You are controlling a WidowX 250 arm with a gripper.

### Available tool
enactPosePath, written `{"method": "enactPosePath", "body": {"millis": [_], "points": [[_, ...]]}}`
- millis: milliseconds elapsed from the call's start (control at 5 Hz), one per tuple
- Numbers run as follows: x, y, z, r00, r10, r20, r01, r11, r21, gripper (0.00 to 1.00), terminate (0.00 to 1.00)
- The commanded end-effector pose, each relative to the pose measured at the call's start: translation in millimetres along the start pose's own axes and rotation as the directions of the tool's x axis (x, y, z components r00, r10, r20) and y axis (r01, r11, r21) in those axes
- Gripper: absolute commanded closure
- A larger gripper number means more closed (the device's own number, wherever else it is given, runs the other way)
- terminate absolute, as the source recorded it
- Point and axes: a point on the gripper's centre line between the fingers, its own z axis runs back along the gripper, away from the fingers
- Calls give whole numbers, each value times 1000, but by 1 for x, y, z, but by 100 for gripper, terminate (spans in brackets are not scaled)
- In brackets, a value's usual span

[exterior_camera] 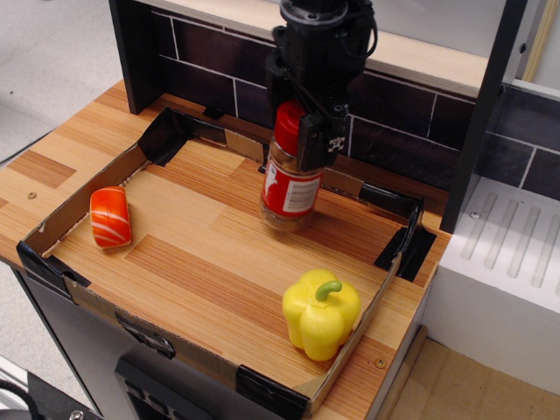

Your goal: Topple basil bottle

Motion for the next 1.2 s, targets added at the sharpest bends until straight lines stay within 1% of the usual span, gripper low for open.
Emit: {"method": "enactPosePath", "body": {"millis": [0, 200, 400, 600, 800, 1000], "points": [[2, -10, 28, 918, -211, 335, 268, 954, -134, 100, 0], [4, -16, 27, 878, -195, 436, 298, 938, -179, 100, 0], [8, -14, 18, 870, -133, 475, 289, 917, -274, 100, 0], [8, -13, 1, 886, -87, 456, 274, 890, -363, 100, 0], [-1, -3, -20, 890, -98, 446, 264, 907, -329, 100, 0], [-13, 8, -36, 896, -128, 425, 273, 914, -300, 100, 0]]}}
